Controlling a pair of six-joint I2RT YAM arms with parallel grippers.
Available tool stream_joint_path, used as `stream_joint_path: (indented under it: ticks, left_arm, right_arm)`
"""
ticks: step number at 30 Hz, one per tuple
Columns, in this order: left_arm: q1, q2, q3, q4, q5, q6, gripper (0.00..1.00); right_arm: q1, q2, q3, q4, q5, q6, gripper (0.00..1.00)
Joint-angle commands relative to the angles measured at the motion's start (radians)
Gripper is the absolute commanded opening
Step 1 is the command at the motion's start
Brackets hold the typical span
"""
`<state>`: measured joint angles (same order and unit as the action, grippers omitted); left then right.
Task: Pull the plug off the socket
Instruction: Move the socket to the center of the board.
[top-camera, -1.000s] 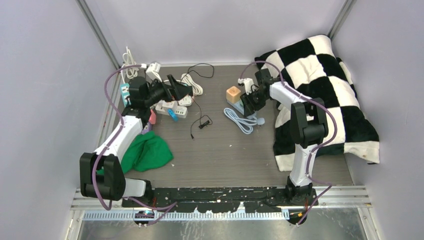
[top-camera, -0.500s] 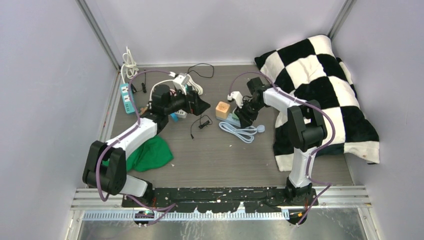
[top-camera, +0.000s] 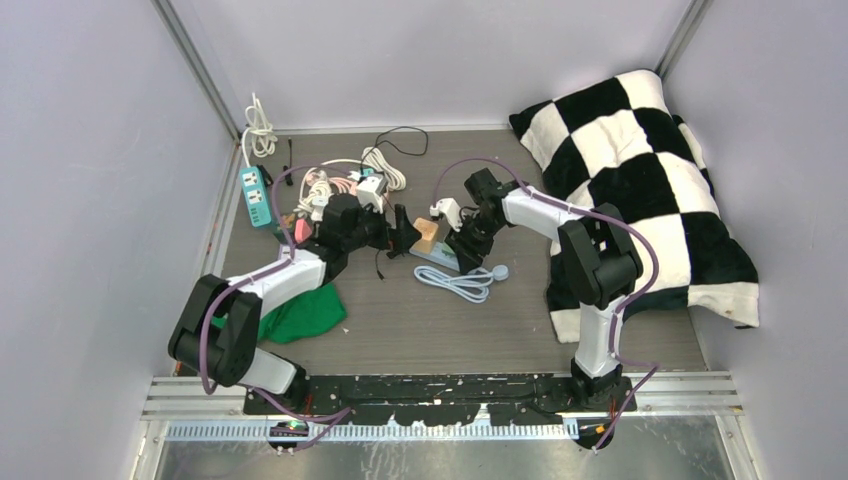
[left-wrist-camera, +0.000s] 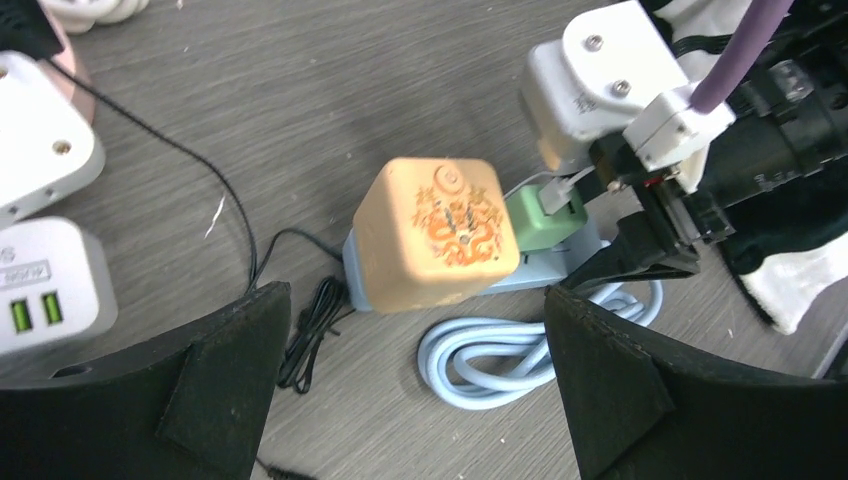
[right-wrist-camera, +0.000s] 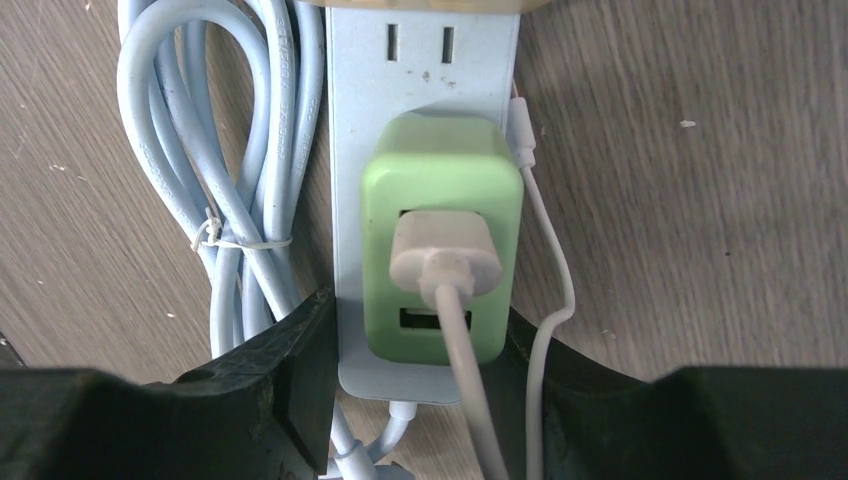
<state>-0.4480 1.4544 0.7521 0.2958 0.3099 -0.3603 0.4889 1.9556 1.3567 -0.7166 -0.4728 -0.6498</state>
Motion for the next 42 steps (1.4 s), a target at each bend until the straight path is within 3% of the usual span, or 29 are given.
stream_joint_path:
  ticks: [1, 4, 8, 14, 19, 24, 29, 33, 34, 36, 38, 42]
  left_arm:
    - [-0.014, -0.092, -0.029, -0.014, -0.081, -0.021, 0.98]
    - [-0.025, -0.137, -0.049, -0.067, -0.119, -0.030, 0.98]
    - [-0.034, -0.202, -0.078, -0.096, -0.145, -0.038, 0.98]
    - [-0.034, -0.262, -0.099, -0.100, -0.153, -0.011, 1.00]
    - [-0.034, -0.283, -0.058, -0.167, -0.130, -0.021, 1.00]
    - [-0.034, -0.296, -0.020, -0.253, -0.141, -0.028, 1.00]
    - [-0.038, -0.352, 0.061, -0.420, -0.184, -0.146, 1.00]
    - [-0.065, -0.383, 0.119, -0.505, -0.219, -0.161, 1.00]
    - [-0.078, -0.382, 0.133, -0.518, -0.233, -0.150, 1.00]
    - [-0.116, -0.371, 0.153, -0.530, -0.288, -0.118, 1.00]
    - [-0.156, -0.345, 0.184, -0.556, -0.361, -0.061, 1.00]
    - [-0.244, -0.263, 0.257, -0.598, -0.508, 0.049, 1.00]
  right_arm:
    - [0.017, -0.038, 0.037, -0.034, -0.040, 0.069, 0.44]
    - [0.017, -0.046, 0.043, -0.035, -0.052, 0.097, 0.60]
    - [0.018, -0.066, 0.038, -0.030, -0.053, 0.121, 0.66]
    - [0.031, -0.138, 0.036, -0.073, -0.023, 0.122, 0.86]
    - [0.031, -0.185, 0.097, -0.238, -0.001, 0.042, 0.89]
    - [0.015, -0.311, 0.013, -0.254, 0.015, 0.017, 0.89]
    - [-0.104, -0.412, 0.032, -0.294, -0.115, 0.050, 0.89]
    - [-0.199, -0.428, 0.028, -0.199, -0.312, 0.199, 0.92]
    - [-0.203, -0.419, 0.011, -0.154, -0.339, 0.262, 0.99]
    - [-0.218, -0.387, -0.045, -0.031, -0.390, 0.456, 1.00]
    - [-0.248, -0.339, -0.059, -0.019, -0.533, 0.470, 1.00]
    - [-0.250, -0.319, -0.110, 0.091, -0.540, 0.543, 0.96]
